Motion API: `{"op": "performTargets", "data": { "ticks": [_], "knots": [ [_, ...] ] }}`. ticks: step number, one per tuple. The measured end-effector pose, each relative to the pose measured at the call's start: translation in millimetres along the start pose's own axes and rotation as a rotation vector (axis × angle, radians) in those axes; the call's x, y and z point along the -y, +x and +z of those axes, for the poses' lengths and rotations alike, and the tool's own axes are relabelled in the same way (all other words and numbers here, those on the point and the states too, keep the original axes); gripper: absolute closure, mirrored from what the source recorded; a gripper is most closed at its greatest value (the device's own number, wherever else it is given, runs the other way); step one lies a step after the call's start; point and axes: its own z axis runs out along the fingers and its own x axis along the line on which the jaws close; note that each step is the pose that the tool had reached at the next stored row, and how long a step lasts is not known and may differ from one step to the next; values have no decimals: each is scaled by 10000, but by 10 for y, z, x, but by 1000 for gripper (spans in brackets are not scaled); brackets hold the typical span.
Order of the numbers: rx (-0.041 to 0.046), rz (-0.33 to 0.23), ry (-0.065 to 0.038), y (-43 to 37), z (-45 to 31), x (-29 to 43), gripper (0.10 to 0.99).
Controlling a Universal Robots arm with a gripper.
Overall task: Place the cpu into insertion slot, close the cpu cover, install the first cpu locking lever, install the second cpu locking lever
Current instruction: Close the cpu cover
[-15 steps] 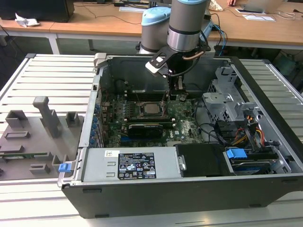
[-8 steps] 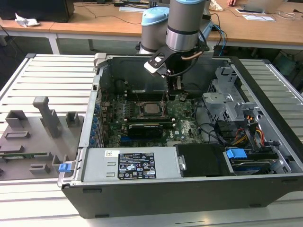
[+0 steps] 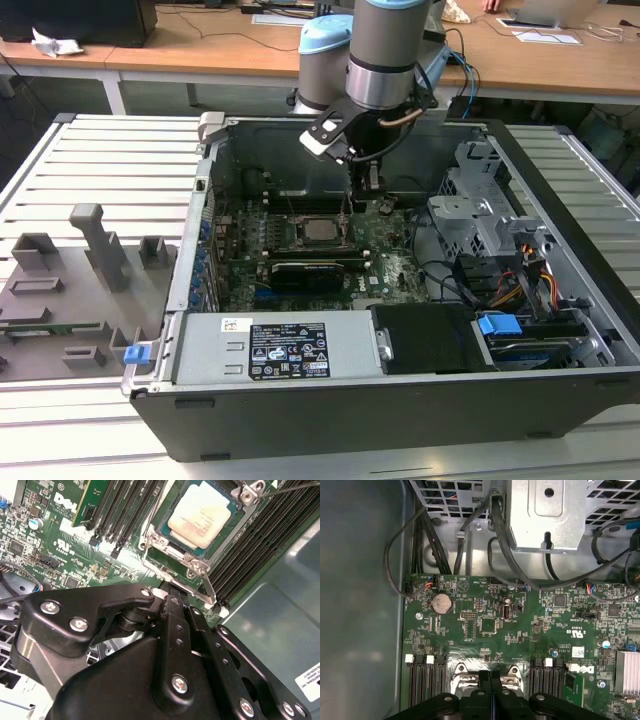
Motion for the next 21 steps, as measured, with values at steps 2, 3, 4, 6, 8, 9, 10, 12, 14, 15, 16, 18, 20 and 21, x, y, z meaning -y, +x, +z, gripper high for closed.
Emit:
{"op": "performTargets", "data": {
  "ticks": [2,3,4,6,8,9,10,12,14,15,16,18,20,21],
  "knots": [
    [2,1,2,0,2,17,980],
    [1,0,5,1,4,31,980],
    [1,1,7,1,5,40,980],
    [1,1,13,1,8,53,980],
    [-2,1,18,2,16,71,980],
    [-1,1,20,2,19,80,980],
    [1,1,22,3,22,89,980],
    [-1,1,40,11,25,285,980],
    [0,1,41,12,24,320,980],
    [0,0,41,13,24,346,980],
    [0,1,40,13,23,367,980],
    [0,0,41,15,23,405,980],
    [0,0,40,16,22,440,980],
    [0,1,41,16,22,451,980]
  ]
}}
